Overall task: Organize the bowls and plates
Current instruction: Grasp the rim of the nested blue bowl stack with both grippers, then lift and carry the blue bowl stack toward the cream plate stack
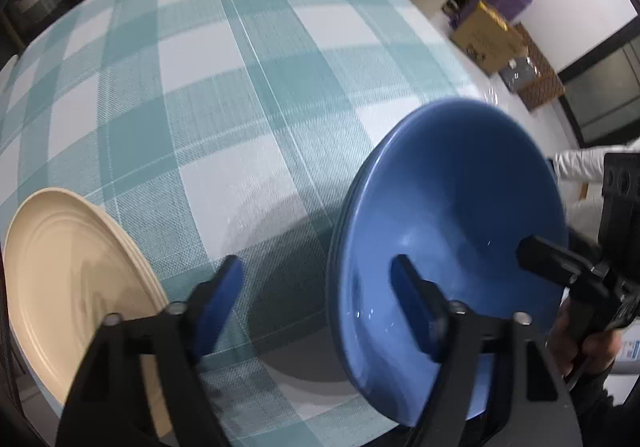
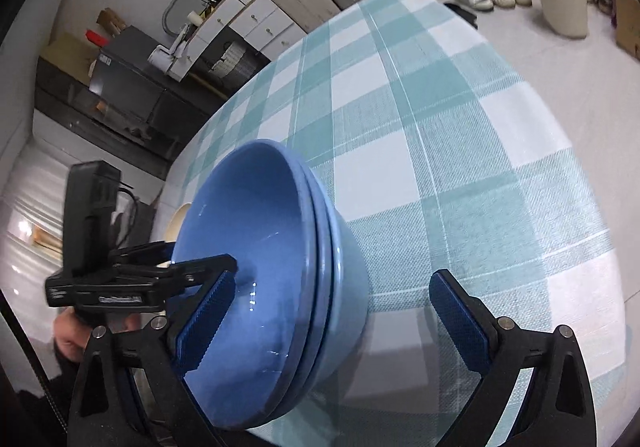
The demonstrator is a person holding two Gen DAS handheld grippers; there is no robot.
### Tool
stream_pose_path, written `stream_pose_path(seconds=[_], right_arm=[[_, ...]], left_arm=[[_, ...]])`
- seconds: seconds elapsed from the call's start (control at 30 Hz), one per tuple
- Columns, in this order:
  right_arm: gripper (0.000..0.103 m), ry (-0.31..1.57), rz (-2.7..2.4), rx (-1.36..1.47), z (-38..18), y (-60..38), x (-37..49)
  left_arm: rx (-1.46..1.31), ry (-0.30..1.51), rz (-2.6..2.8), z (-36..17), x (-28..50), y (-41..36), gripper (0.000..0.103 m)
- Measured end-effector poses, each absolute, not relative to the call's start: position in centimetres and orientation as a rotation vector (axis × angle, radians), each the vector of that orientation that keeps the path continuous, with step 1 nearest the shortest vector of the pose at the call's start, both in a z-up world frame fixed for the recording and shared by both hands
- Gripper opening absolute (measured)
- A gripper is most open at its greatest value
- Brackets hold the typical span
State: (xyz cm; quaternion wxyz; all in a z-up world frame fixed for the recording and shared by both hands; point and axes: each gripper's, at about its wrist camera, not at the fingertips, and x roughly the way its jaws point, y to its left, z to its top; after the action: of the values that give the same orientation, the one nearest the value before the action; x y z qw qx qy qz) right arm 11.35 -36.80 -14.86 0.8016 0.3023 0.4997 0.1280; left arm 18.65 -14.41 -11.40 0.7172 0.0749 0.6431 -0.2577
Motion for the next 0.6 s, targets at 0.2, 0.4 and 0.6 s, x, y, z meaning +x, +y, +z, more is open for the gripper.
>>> stream_pose_path(seconds=[0.2,0.4,0.6], right_arm=[[0.098,1.134,0.270,0.655,-15.7,-36.9,12.1],[0.079,1.193,0.299,0.741,-17.5,-37.0,12.7],[0.050,1.201,0.333,0.766,-17.7,-36.2,13.1]], left_arm=[[0.168,1.548,-0.615,-13.1,19.4,-14.5,0.046],[0.114,1.587,-0.673,-13.6,19.5,-14.4,0.031],[0.119,1.612,-0.696,-13.3,19.6,-14.8,0.023]])
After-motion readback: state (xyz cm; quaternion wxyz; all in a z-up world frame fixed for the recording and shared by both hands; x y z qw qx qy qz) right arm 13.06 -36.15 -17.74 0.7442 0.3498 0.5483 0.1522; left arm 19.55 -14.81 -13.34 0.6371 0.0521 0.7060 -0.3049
